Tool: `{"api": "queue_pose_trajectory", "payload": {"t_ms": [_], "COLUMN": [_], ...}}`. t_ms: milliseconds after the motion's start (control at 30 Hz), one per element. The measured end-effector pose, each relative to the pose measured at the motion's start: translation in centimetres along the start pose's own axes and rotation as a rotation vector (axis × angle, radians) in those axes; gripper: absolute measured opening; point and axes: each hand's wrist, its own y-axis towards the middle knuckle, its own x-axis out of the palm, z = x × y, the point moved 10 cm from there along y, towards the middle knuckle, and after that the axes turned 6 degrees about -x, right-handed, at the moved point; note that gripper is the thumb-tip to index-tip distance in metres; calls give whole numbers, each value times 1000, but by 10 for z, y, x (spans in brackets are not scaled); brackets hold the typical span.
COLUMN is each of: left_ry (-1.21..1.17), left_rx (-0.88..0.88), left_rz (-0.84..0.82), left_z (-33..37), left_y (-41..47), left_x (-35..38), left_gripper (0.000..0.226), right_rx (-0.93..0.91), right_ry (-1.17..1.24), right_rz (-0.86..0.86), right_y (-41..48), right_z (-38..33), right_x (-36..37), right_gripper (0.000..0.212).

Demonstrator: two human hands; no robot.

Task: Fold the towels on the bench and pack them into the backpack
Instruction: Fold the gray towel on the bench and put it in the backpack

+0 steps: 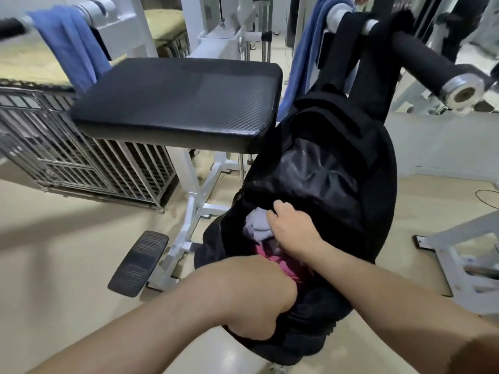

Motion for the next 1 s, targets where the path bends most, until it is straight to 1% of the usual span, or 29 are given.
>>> {"api": "queue_pose_trajectory", "payload": {"t_ms": [33, 67, 133, 167, 200, 233, 333, 367, 400, 467, 500, 567, 633, 733, 767, 833, 933, 1000], "left_ry": [2, -2, -29, -40, -49, -56, -65, -67, -75, -115, -136, -161, -157, -163, -163, -138, -46, -27], "left_rx": [2, 0, -4, -8, -12, -15, -10, -7, -2, 16, 27, 32, 21, -15, -30, -67, -111, -144], "left_rz": [0, 1, -9, -16, -27, -40, -49, -51, -52, -48, -41, -22, -5, -34, -47, -46, -21, -19], "left_z": [-2, -4, -9, -9, -10, -9, -7, -8, -8, -7, -7, -9, -15, -28, -33, -47, -65, -74], "left_y": [-3, -5, -8, -8, -7, -6, -4, -3, -3, 2, 4, 9, 14, 21, 25, 33, 47, 58], "left_x": [0, -1, -2, 0, 4, 8, 14, 14, 14, 12, 11, 8, 6, 6, 6, 7, 11, 16], "left_gripper": [28, 28, 31, 32, 30, 29, 23, 22, 23, 27, 30, 34, 34, 34, 33, 27, 11, 15], "right_rx": [31, 58, 93, 100, 97, 104, 242, 256, 236, 174, 152, 173, 214, 215, 224, 229, 204, 175], "right_ry": [29, 41, 46, 42, 34, 30, 109, 146, 200, 344, 416, 504, 510, 489, 512, 531, 542, 511], "right_rz": [0, 23, 163, 236, 257, 215, -366, -508, -549, -470, -480, -585, -691, -775, -760, -655, -416, -257], "right_y": [-1, -3, -3, -2, -2, -2, -25, -34, -36, -21, -17, -18, -28, -33, -27, -10, 16, 26], "right_z": [3, 7, 9, 6, -1, -6, -7, -8, -13, -21, -24, -26, -23, -15, -11, 0, 22, 39], "right_x": [6, 7, -5, -10, -7, 6, 95, 114, 120, 116, 115, 123, 141, 171, 173, 153, 108, 73], "right_gripper": [35, 32, 21, 22, 26, 29, 39, 45, 49, 54, 55, 52, 49, 61, 61, 55, 45, 42]}}
